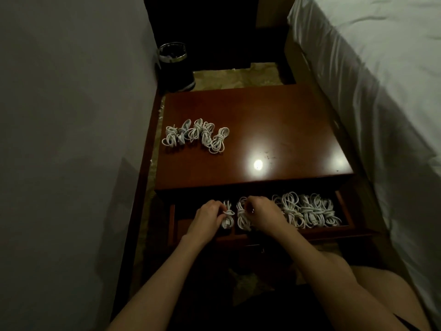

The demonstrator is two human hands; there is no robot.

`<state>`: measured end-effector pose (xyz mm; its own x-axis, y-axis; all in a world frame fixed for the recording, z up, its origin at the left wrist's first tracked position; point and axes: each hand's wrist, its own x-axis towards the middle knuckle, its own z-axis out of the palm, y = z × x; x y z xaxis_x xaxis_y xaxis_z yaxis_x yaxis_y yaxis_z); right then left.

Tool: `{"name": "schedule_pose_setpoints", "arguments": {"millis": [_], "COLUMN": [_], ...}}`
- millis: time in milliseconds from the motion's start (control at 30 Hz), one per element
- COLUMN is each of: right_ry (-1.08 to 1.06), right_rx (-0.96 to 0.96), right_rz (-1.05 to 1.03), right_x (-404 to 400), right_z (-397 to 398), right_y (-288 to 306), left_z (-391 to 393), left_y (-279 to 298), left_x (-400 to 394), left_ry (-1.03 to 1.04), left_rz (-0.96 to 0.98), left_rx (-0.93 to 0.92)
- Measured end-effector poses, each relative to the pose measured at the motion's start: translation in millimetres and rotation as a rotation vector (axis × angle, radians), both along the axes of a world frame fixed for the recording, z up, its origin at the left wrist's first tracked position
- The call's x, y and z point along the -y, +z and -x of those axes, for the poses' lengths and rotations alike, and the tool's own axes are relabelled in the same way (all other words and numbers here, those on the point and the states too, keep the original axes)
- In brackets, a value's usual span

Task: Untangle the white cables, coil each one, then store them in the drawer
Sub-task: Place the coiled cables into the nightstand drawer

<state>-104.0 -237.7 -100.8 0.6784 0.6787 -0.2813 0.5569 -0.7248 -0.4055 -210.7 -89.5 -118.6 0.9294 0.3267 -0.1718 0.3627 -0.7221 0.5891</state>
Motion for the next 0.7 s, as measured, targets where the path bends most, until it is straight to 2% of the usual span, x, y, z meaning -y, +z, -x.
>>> {"name": "schedule_pose_setpoints", "arguments": {"millis": [233, 433, 533, 700], "right_ry": [0.068, 0.070, 0.064, -0.106], "right_rx": [0.125, 0.089, 0.047, 0.053], "right_rz": [0.074, 0.095, 0.017, -0.261], "right_x": [5.9, 10.2, 8.4, -27.7], "right_z": [1.1, 6.5, 4.8, -21.3], "right_y": [-7.9, -8.9, 1.7, 45.2], "left_z": [-12.2, -9.8, -7.8, -3.2], "left_y": [-12.9, -9.2, -6.0, -8.0], "left_x": [19.3, 17.0, 8.9, 1.8], "left_ry": [0.003, -0.039, -0.035, -0.050], "left_rz": [0.018, 0.038, 0.071, 0.066], "left_rx": [0.000, 0.005, -0.051, -0.092]}}
